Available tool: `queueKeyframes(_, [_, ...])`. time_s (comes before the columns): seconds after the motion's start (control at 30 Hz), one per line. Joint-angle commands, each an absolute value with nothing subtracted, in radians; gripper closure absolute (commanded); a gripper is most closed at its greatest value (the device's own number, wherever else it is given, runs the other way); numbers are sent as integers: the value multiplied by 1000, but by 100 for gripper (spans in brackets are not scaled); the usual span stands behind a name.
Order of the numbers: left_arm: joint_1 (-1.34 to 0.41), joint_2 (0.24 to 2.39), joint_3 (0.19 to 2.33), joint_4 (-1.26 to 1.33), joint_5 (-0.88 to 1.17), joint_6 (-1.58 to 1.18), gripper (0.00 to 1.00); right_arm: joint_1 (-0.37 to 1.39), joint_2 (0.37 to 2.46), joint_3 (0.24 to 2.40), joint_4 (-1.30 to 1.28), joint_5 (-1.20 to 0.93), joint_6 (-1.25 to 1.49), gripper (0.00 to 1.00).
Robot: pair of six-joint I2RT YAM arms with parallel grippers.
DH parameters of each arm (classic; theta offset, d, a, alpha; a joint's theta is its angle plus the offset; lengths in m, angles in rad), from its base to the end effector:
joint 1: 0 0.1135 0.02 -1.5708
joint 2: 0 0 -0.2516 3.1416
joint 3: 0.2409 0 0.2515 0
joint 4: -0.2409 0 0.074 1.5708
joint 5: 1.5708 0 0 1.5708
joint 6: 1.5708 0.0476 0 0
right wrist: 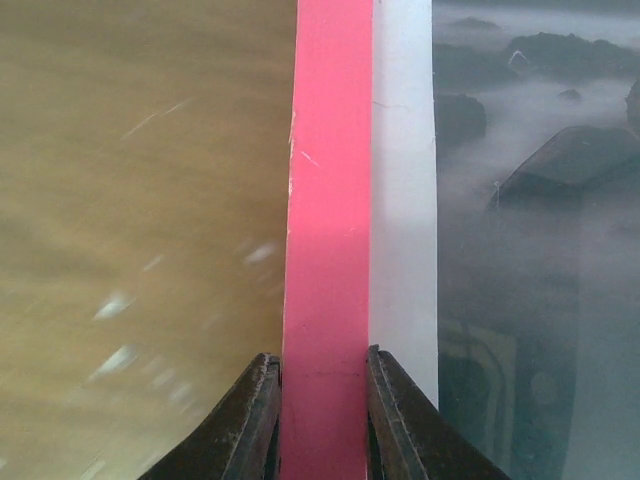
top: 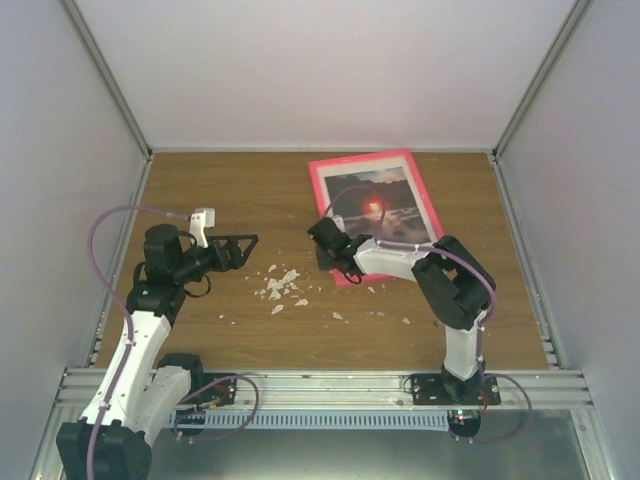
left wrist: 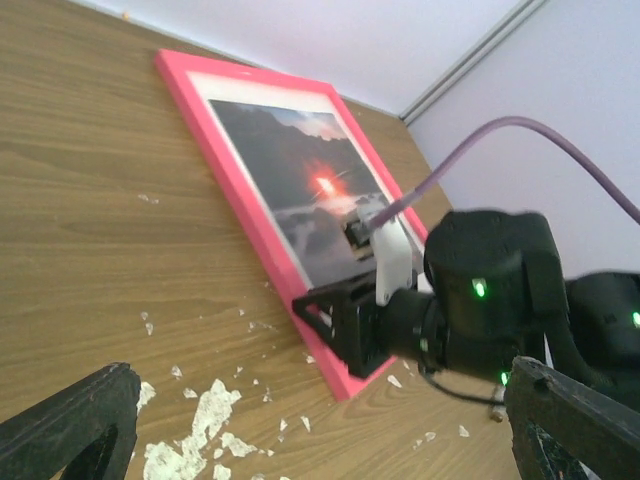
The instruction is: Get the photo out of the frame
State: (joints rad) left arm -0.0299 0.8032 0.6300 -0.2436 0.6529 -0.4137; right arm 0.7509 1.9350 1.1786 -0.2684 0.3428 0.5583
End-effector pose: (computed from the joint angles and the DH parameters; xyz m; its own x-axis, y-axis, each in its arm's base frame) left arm 0.1975 -0.0348 0.2663 -0.6033 -0.3014 -0.7384 0.3675 0.7166 -0.5928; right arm 0.2961 0.2545 0.1231 -0.8027 -0.0667 -0.5926 -0.1058 0.9939 0.0314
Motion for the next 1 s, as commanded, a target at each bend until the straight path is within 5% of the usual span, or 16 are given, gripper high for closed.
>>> queueKeyframes(0.0, [-25,774,597,-222,641,-491,1,871,1858,1146,-271,312,585,95])
queueKeyframes(0.43, [-32,713,421,-227,529,-678,1,1133,1804,1069,-280,298,664,93])
queueKeyframes(0.7, [-108,741,344,-182,490,-739,1,1148,1771,1069,-348,224,643,72])
queueKeyframes(0.97, [-136,777,282,-106,487,-781,1,1148,1803,1103,-420,185,623,61])
